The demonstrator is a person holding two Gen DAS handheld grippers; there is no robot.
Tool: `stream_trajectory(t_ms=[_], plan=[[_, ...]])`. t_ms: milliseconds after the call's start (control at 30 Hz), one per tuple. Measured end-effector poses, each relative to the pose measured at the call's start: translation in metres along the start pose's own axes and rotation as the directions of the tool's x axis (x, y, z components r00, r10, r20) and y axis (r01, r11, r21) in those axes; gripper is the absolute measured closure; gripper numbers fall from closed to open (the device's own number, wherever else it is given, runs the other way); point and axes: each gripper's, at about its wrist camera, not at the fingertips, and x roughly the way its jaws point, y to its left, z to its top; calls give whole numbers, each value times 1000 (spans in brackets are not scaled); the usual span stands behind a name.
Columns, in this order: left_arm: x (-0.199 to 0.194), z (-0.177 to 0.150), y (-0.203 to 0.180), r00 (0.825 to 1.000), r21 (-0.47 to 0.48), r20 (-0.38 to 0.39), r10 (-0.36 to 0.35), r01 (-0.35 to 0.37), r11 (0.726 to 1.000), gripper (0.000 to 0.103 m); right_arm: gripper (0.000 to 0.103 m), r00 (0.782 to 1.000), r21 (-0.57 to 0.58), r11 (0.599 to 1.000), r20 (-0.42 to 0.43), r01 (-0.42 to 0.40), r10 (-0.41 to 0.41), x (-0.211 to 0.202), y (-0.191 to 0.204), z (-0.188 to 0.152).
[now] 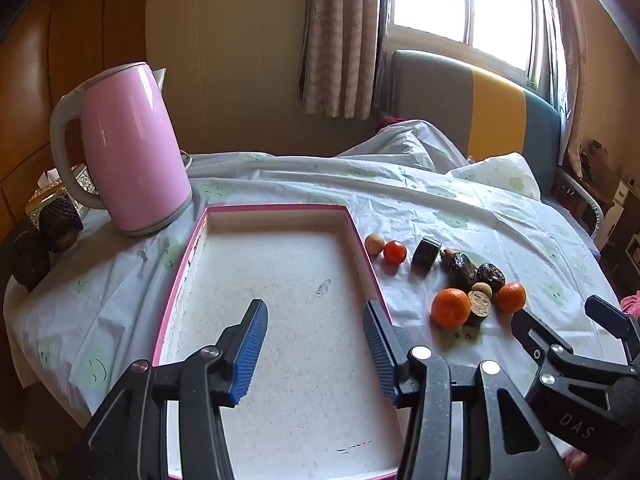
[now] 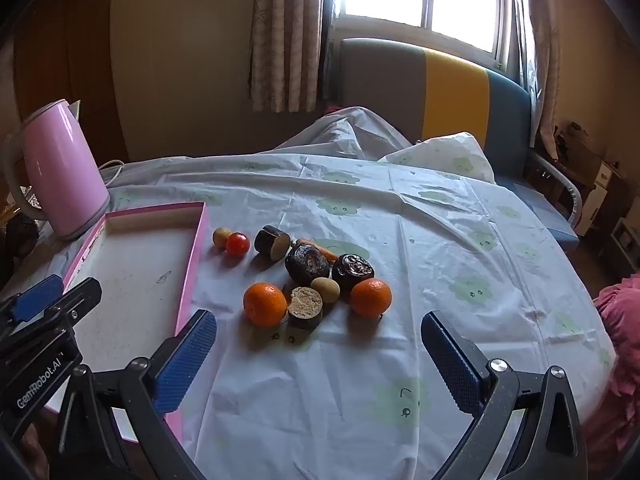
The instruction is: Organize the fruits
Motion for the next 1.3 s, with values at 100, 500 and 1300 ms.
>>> stream_trajectory(t_ms=[100, 500, 1300], plan=[[-1, -1, -1, 1000, 0, 3, -2, 2, 1000, 53, 0, 1000, 3, 1000, -2, 2, -2, 0, 0, -1], [-7, -4, -2, 1000, 18, 4, 3, -3, 1000, 53, 0, 1000, 14, 1000, -6, -16, 16, -5, 0, -2], [-11, -3, -5, 1000, 26, -7, -1, 1, 1000, 53, 0, 1000, 10, 1000, -2, -17, 17, -5, -4, -3]])
